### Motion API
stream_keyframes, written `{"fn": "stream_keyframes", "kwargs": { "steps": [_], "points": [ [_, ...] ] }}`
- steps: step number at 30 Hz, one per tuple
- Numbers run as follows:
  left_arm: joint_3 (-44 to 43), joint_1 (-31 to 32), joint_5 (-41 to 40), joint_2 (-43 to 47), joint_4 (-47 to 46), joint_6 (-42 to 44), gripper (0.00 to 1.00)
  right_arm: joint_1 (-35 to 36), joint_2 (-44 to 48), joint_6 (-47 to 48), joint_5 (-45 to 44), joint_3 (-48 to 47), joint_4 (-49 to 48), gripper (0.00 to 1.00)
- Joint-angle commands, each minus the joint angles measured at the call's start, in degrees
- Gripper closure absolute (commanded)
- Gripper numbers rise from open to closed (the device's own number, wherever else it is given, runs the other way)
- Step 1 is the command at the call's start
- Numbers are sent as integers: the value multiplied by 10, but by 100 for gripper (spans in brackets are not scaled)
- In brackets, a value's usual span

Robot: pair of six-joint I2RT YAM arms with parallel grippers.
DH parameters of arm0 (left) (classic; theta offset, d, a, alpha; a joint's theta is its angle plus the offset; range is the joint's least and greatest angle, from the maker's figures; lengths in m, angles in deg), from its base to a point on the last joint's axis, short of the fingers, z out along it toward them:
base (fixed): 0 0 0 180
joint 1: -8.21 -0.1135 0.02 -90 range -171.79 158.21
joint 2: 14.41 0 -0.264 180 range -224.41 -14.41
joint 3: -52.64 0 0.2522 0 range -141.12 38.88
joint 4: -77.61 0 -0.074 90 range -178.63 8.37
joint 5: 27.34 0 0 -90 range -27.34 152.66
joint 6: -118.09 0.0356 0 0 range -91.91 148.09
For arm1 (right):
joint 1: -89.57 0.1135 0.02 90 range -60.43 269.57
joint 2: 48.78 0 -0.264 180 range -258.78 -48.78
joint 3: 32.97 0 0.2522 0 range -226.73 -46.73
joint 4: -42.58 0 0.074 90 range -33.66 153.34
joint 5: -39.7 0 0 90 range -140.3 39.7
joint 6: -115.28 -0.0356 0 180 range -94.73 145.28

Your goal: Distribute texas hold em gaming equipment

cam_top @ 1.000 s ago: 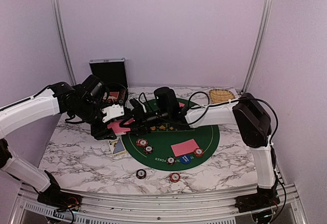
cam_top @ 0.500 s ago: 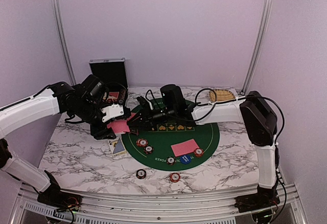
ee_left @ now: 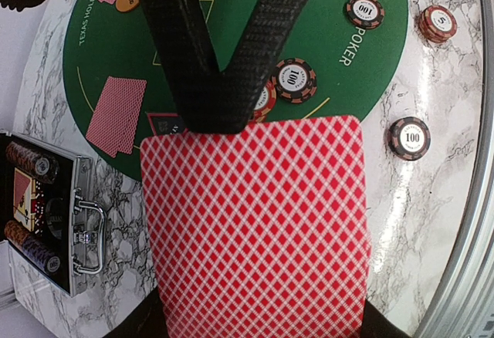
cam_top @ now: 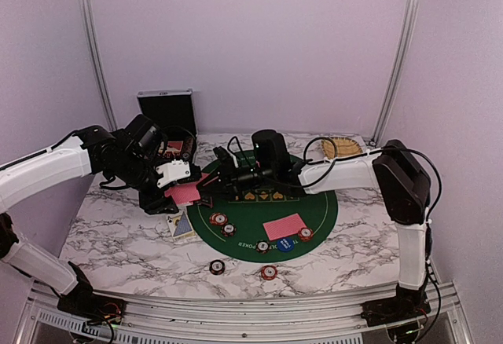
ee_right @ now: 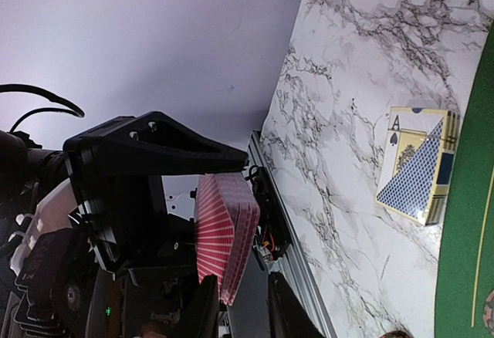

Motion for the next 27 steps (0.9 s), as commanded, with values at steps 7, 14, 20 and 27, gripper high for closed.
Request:
{"fn": "stream_keyframes", "kwargs": {
  "steps": [7, 14, 20, 27],
  "points": [
    [-1, 0, -1, 13, -4, 2, 100, 14, -2, -20, 18, -26, -32, 79],
    [0, 0, -1, 13, -4, 2, 100, 15, -3, -22, 22, -29, -34, 87],
    [4, 0, -5, 15, -4, 2, 100, 7, 12, -15, 18, -18, -22, 100],
    [8, 0, -8, 17, -4, 3, 100, -18, 48, -10, 17, 22, -24, 100]
  ]
}}
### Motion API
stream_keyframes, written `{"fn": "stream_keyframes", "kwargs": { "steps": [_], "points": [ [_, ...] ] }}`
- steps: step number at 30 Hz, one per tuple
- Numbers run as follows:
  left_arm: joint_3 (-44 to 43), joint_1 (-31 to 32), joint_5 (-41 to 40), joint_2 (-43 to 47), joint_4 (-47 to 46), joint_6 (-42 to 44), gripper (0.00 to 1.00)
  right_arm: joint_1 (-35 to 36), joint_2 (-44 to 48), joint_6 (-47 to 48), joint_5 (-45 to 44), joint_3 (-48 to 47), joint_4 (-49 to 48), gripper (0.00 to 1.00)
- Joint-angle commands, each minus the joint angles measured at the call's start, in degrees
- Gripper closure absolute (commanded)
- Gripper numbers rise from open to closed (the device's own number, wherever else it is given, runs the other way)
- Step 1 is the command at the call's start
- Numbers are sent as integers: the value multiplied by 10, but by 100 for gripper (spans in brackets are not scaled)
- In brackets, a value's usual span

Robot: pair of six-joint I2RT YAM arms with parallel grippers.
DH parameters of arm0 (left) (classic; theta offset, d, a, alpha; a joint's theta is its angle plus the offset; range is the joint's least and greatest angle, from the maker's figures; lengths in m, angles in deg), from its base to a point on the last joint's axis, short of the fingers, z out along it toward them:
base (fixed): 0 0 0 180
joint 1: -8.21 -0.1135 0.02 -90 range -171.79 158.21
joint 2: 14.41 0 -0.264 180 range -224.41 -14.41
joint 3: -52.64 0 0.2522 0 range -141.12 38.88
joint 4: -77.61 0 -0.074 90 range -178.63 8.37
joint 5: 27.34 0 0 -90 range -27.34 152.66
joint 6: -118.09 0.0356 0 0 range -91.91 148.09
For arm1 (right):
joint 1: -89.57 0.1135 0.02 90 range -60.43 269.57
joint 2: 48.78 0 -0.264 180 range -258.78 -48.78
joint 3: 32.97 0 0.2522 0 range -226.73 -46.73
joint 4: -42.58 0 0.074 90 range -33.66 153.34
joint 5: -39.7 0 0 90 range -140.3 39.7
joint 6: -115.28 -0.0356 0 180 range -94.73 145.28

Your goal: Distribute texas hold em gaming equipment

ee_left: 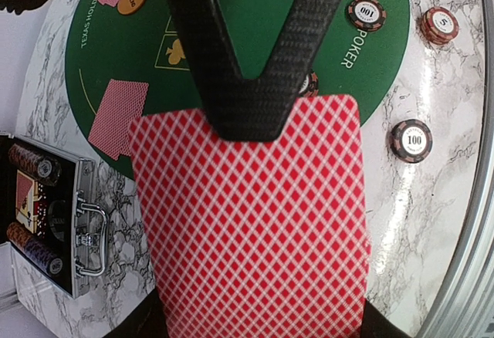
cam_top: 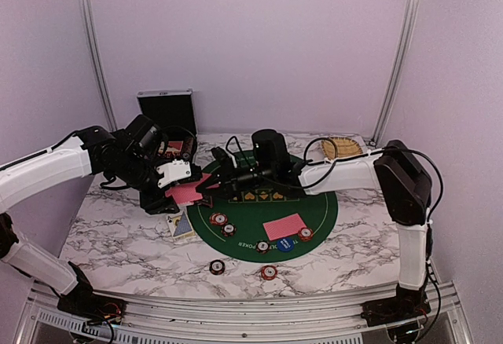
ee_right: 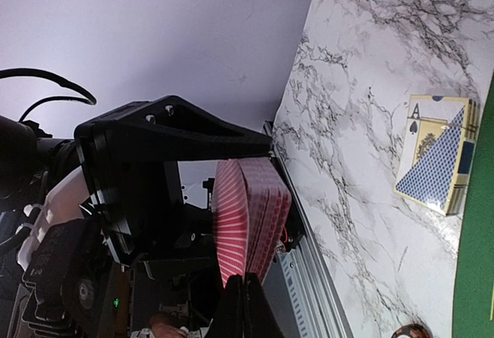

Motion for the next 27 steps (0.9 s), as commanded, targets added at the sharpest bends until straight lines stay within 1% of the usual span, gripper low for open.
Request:
{"fn": "stream_keyframes", "kwargs": {
  "steps": [1, 8, 10, 12, 17, 22, 27],
  "points": [
    [8, 0, -5, 17, 2, 2, 100, -24, 49, 13, 0, 28, -8, 100],
    [18, 0, -10, 21, 1, 3, 100, -65, 98, 34, 3, 100, 13, 100],
    [21, 0, -12, 23, 2, 3, 100, -81, 115, 54, 2, 117, 41, 100],
    [23, 0, -14, 23, 2, 3, 100, -97, 131, 90, -5, 121, 93, 100],
    [33, -2, -13, 24, 2, 2, 100, -130, 143, 214, -32, 82, 255, 100],
    [39, -4, -16, 27, 4, -3, 100, -134, 122, 326, -94, 1, 414, 100],
    [48, -10, -15, 32, 8, -4, 100, -134, 94, 395, -170, -64, 504, 100]
  ]
}}
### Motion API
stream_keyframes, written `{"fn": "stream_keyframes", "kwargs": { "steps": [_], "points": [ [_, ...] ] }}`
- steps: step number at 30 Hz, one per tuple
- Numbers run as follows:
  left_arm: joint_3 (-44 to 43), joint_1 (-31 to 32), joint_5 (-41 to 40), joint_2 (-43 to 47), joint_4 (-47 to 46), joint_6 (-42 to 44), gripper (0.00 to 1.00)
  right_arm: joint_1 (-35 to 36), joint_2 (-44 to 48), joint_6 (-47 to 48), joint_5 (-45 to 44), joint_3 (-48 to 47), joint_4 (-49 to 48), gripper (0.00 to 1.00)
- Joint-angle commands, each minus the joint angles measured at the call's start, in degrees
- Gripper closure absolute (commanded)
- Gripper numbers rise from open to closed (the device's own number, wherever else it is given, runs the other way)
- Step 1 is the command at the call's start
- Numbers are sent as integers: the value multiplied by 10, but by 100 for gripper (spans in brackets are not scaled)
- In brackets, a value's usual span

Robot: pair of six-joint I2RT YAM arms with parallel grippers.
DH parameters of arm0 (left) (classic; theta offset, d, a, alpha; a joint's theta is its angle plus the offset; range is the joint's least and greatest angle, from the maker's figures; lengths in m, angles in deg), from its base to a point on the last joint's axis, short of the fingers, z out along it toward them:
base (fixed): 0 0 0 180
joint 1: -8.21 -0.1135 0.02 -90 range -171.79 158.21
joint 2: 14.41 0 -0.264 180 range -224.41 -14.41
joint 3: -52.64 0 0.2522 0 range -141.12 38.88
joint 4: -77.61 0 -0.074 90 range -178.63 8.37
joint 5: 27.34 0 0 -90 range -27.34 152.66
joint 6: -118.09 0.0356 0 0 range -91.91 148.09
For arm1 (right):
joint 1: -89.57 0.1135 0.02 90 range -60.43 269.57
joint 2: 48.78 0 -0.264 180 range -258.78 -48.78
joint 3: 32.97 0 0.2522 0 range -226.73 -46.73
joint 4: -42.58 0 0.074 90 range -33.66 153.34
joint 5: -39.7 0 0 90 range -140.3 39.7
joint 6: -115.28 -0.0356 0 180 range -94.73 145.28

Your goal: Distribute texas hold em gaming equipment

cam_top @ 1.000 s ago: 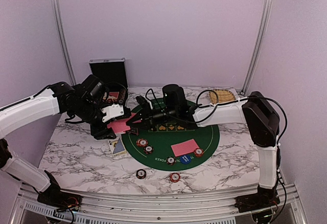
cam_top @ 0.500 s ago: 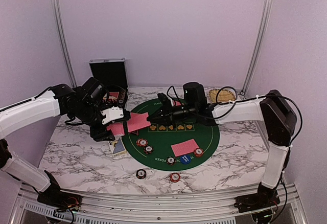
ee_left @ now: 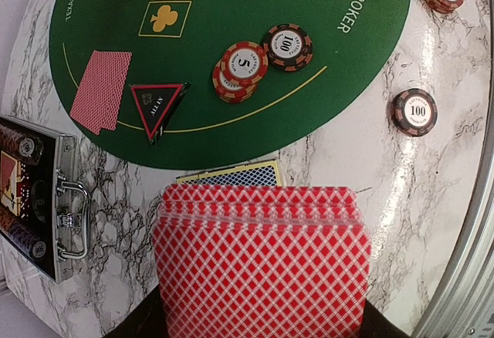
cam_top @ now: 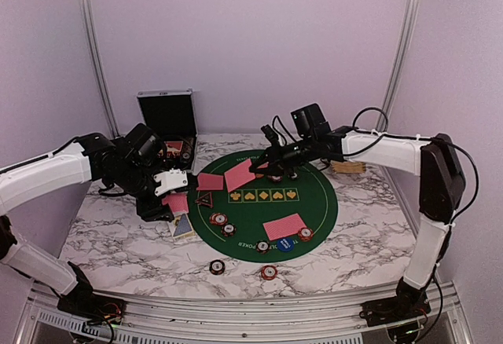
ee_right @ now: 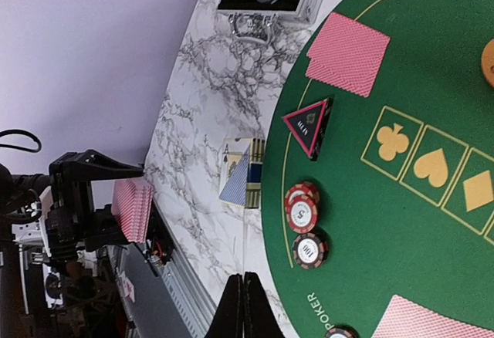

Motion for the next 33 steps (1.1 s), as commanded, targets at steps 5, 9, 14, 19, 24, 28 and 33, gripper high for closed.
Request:
{"fn": "stream_keyframes", "kwargs": {
  "steps": [5, 9, 14, 19, 24, 28, 33],
  "points": [
    [15, -12, 0, 25, 8, -4, 100, 7, -39, 159, -176, -108, 170, 100],
    [13, -14, 4, 28, 8, -4, 100, 19, -39, 207, -278, -139, 185, 100],
    [14, -15, 2, 31, 10, -3, 100, 50, -45, 284, -406, -165, 178, 100],
    [13, -15, 4, 34, 13, -3, 100, 97, -68, 401, -551, -181, 158, 100],
    [13, -18, 2, 36, 16, -4, 100, 123, -73, 500, -638, -158, 91, 100],
    [14, -22, 2, 37, 21, -2, 100, 138, -38, 615, -650, -62, -59, 100],
    [9, -24, 7, 37, 22, -1, 100, 160, -35, 698, -651, 2, -148, 100]
  ]
}}
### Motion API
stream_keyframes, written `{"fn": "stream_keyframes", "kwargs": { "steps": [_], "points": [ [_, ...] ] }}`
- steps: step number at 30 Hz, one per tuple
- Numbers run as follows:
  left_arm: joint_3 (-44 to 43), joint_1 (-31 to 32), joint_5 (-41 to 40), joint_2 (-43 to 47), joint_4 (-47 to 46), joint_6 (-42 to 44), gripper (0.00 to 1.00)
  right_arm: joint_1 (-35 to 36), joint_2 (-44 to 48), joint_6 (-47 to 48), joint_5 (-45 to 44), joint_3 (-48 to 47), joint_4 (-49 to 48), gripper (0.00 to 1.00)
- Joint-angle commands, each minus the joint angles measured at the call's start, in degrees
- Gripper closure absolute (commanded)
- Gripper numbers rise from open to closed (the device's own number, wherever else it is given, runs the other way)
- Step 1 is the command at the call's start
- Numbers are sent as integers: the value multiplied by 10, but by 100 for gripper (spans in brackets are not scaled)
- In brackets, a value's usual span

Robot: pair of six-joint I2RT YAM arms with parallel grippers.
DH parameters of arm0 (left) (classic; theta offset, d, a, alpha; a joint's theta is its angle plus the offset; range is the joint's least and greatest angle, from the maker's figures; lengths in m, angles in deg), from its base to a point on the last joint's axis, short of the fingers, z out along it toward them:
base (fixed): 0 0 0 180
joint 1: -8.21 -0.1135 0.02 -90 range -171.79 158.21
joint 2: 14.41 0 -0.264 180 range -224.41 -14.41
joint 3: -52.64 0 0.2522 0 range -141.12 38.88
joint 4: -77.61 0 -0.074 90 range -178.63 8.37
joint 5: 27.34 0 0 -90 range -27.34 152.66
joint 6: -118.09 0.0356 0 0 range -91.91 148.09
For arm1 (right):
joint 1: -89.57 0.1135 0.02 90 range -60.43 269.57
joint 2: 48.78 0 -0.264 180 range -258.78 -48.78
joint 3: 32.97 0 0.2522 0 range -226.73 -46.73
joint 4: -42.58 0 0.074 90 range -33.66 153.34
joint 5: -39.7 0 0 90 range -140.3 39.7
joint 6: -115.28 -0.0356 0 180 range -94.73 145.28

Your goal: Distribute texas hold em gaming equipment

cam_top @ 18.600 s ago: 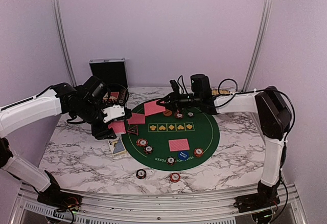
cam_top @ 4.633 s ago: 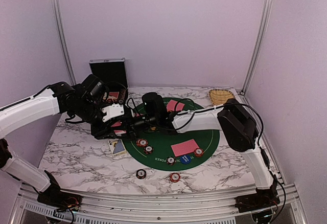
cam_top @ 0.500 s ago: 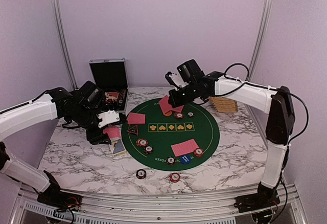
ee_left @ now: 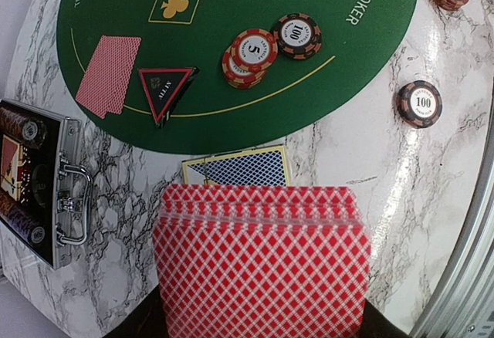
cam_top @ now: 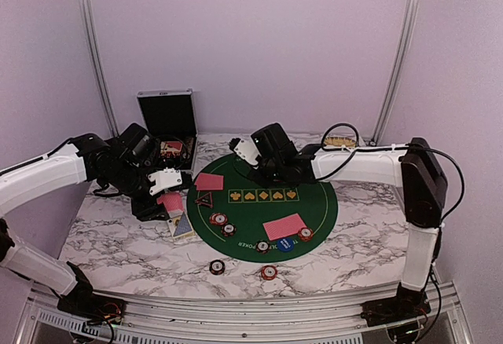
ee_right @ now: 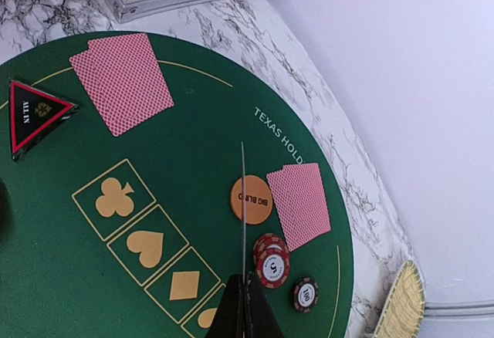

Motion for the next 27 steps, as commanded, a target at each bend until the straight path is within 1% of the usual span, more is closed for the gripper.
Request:
{"fn": "stream_keyframes", "kwargs": {
  "steps": [1, 2, 7, 13, 17, 27],
  "points": [
    [-5, -5, 7, 19, 16, -1, 100, 25, 13, 107, -21, 28, -110, 100],
    [-6, -5, 7, 19, 17, -1, 100, 28, 8, 115, -24, 32, -130, 100],
    [-7, -5, 11, 21, 19, 1, 100, 44, -18, 157, -47, 49, -163, 100],
    [-6, -6, 12, 22, 19, 2, 100, 57, -48, 197, -59, 51, -183, 100],
    [-3, -8, 13, 28, 20, 3, 100, 57, -60, 202, -58, 62, -183, 100],
    [0, -12, 17, 28, 20, 6, 100, 68, -74, 177, -24, 90, -154, 100]
  ]
}}
